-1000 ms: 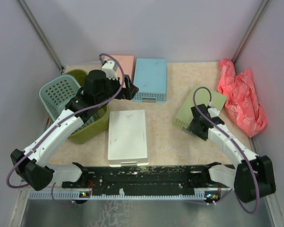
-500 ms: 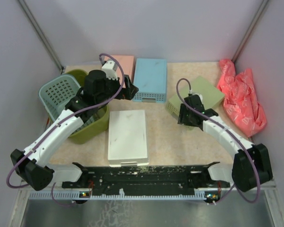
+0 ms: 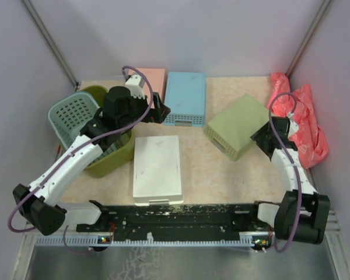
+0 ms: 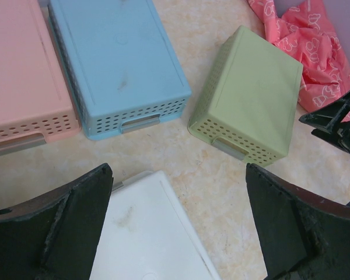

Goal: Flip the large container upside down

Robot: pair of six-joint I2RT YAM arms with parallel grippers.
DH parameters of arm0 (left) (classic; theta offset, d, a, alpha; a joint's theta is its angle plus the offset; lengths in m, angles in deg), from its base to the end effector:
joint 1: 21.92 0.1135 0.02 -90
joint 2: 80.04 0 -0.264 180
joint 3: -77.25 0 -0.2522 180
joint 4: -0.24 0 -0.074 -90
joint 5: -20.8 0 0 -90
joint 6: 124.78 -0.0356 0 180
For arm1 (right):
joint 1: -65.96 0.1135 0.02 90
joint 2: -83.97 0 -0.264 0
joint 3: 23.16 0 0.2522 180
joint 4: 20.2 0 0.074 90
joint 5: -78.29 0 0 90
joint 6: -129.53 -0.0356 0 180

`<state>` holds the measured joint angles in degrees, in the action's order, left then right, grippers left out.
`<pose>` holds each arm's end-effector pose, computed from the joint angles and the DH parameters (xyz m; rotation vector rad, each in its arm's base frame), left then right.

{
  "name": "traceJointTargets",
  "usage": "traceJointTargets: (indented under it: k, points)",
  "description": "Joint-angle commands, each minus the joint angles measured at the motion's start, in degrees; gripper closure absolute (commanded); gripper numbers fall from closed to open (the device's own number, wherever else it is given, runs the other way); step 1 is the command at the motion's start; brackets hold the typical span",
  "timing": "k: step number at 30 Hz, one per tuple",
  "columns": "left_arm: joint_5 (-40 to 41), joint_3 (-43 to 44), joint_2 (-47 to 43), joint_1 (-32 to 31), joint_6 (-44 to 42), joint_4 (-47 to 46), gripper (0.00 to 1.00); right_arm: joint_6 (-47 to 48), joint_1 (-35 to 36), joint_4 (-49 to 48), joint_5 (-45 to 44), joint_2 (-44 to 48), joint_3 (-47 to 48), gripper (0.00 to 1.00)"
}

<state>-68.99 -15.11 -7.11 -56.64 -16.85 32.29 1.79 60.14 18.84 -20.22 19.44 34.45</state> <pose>0.2393 -0.1657 0.3972 0.2780 1.9016 -0.6236 0.2310 -0.0288 0.2430 0.9426 2.1675 0.0937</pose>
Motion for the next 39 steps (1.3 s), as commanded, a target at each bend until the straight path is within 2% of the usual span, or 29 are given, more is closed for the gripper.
traceJointTargets:
  k: [1, 4, 6, 9, 13, 16, 20, 25, 29, 34, 39]
  points:
    - [0.9, -0.8, -2.5, 0.3, -1.3, -0.1, 0.01, -7.1, -3.3, -13.8, 5.9, -4.2, -2.8, 0.40]
    - [1.4, -0.9, -3.0, 0.4, -1.6, 0.2, 0.01, -5.8, -3.2, -24.0, 14.1, -10.7, -1.7, 0.46]
    - [1.6, -1.0, -3.2, 0.4, -1.7, 0.3, 0.01, -3.6, -2.1, -26.0, 18.1, -16.2, 2.4, 0.49]
    - [1.7, -1.2, -3.4, 0.4, -1.7, 0.4, 0.01, 2.2, 0.9, -22.3, 16.9, -24.2, 11.4, 0.51]
    - [1.4, -1.2, -3.4, 0.4, -1.5, 0.5, 0.01, 4.2, 1.6, -18.8, 11.9, -34.3, 23.2, 0.51]
    - [1.4, -1.1, -3.6, 0.4, -1.6, 0.8, 0.00, 5.4, 1.6, -15.7, 9.1, -38.2, 29.9, 0.50]
    - [1.9, -1.1, -3.6, 0.4, -1.8, 1.2, 0.01, 7.7, 2.9, -13.0, 6.3, -33.9, 31.7, 0.47]
    - [2.0, -1.3, -2.7, 0.4, -1.7, 0.4, 0.01, 11.4, 10.6, -16.2, 2.4, -18.3, 21.4, 0.45]
    - [2.1, -0.7, -1.6, 0.4, -2.2, 0.5, 0.01, 11.8, 19.3, -15.0, 2.6, -10.9, 13.0, 0.45]
    - [2.6, -1.7, -0.6, 0.4, -3.8, 2.5, 0.01, 8.8, 28.9, -12.8, 5.7, -10.5, 7.8, 0.45]
    - [3.1, -2.9, -0.4, -0.9, -4.6, 8.3, 0.01, 8.5, 29.8, -9.8, -0.8, -16.1, 10.3, 0.45]
